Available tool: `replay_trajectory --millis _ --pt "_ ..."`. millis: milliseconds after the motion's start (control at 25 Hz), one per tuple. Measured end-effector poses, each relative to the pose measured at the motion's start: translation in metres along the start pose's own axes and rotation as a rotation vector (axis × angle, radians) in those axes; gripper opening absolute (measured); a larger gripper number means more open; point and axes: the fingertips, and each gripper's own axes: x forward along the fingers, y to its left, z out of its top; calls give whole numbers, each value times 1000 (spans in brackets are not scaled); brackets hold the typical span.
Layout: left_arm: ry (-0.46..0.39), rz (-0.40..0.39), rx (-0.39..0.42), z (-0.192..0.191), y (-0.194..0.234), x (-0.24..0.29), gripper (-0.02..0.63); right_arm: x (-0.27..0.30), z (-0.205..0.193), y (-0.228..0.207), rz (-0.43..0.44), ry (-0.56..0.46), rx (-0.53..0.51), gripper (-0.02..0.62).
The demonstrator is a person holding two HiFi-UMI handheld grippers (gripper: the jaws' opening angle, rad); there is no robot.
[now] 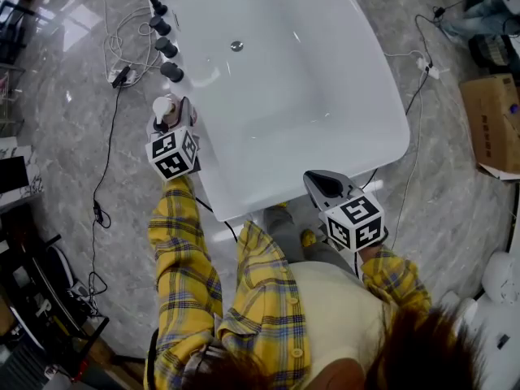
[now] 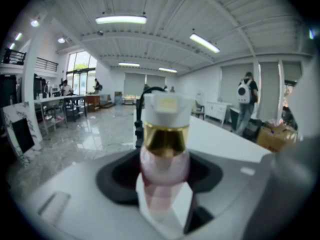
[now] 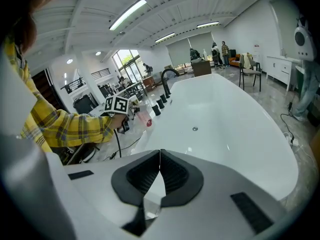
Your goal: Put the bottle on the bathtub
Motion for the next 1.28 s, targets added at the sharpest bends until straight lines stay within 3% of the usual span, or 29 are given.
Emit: replay_trajectory --millis 560,1280 --pt "-15 25 -17 10 2 -9 270 -19 -2 -10 -29 -34 22 14" --pt "-31 49 -30 16 -16 -71 273 -45 -7 -6 26 -66 -34 14"
